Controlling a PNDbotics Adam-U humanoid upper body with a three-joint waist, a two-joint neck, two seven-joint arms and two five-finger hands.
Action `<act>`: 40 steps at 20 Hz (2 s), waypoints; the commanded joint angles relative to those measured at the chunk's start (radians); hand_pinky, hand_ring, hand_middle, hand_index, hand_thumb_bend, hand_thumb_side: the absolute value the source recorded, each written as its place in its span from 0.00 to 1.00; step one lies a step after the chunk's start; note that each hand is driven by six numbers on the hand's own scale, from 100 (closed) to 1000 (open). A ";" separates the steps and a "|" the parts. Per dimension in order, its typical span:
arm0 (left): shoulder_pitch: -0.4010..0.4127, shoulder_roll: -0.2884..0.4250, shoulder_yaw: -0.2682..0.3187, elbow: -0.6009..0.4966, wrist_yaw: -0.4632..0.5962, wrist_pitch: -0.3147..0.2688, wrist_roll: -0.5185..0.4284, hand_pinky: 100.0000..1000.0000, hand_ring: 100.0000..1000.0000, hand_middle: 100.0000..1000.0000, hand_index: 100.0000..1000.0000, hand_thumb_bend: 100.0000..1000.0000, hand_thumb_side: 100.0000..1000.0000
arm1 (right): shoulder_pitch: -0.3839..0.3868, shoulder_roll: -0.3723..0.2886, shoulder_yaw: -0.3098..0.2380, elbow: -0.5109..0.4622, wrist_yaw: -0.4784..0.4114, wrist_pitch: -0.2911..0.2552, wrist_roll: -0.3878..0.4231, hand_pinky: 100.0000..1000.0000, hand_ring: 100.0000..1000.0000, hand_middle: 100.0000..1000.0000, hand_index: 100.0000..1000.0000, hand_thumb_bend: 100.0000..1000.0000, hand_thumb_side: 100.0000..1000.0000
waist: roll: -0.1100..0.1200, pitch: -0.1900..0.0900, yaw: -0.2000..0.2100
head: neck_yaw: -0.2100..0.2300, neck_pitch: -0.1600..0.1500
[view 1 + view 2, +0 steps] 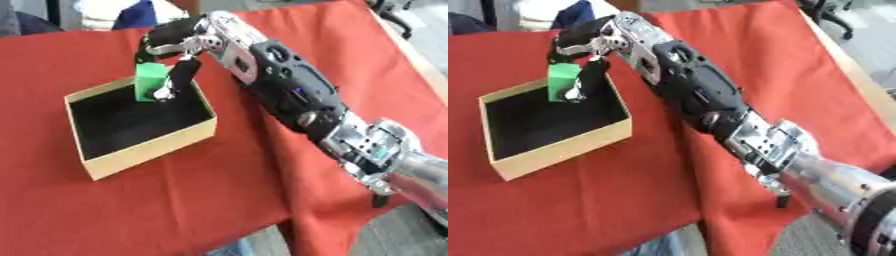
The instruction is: Pick up objects on the table and place them in the box.
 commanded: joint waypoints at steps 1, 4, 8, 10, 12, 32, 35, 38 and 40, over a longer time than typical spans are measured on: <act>-0.006 0.011 0.009 -0.020 -0.006 0.003 0.000 0.47 0.19 0.14 0.45 0.00 0.44 | -0.011 -0.005 0.008 -0.056 0.035 -0.035 0.011 0.77 0.78 0.86 1.00 0.34 0.73 | 0.003 -0.014 -0.003 | 0.004 0.005; -0.005 0.012 0.010 -0.020 -0.008 0.002 0.000 0.47 0.19 0.14 0.45 0.00 0.44 | -0.004 -0.008 0.011 -0.086 0.081 -0.060 0.005 0.80 0.83 1.00 1.00 0.52 0.69 | 0.004 -0.014 -0.009 | 0.007 0.005; -0.004 0.010 0.011 -0.020 -0.013 0.002 0.001 0.47 0.19 0.14 0.45 0.00 0.44 | 0.002 -0.013 0.012 -0.117 0.150 -0.083 -0.022 0.82 0.85 1.00 1.00 0.58 0.66 | 0.006 -0.014 -0.016 | 0.011 0.005; -0.004 0.010 0.013 -0.020 -0.015 0.002 0.003 0.47 0.19 0.14 0.45 0.00 0.44 | 0.004 -0.017 0.008 -0.124 0.167 -0.087 -0.039 0.82 0.85 1.00 1.00 0.58 0.65 | 0.007 -0.013 -0.018 | 0.012 0.005; -0.004 0.010 0.014 -0.020 -0.016 0.002 0.005 0.47 0.19 0.14 0.45 0.00 0.44 | 0.006 -0.023 0.003 -0.129 0.174 -0.087 -0.055 0.82 0.85 1.00 1.00 0.57 0.65 | 0.008 -0.013 -0.020 | 0.015 0.005; 0.002 -0.004 0.008 -0.020 -0.013 -0.005 -0.006 0.47 0.21 0.16 0.45 0.00 0.46 | 0.294 -0.173 -0.358 -0.501 -0.094 0.123 -0.460 0.72 0.73 0.91 1.00 0.20 0.41 | 0.011 -0.007 -0.100 | 0.163 0.005; 0.000 -0.007 0.003 -0.020 -0.013 -0.010 -0.017 0.48 0.22 0.18 0.45 0.00 0.46 | 0.365 -0.164 -0.405 -0.534 -0.153 0.159 -0.540 0.70 0.71 0.89 1.00 0.14 0.37 | 0.012 -0.002 -0.113 | 0.188 0.005; -0.003 -0.009 -0.004 -0.020 -0.012 -0.016 -0.030 0.49 0.24 0.20 0.46 0.00 0.47 | 0.425 -0.152 -0.445 -0.558 -0.200 0.188 -0.616 0.69 0.69 0.86 1.00 0.07 0.34 | 0.012 0.004 -0.115 | 0.206 0.004; -0.002 -0.011 -0.009 -0.020 -0.013 -0.021 -0.042 0.49 0.26 0.21 0.46 0.00 0.47 | 0.467 -0.145 -0.469 -0.569 -0.231 0.211 -0.666 0.68 0.68 0.84 0.99 0.03 0.33 | 0.013 0.008 -0.115 | 0.216 0.002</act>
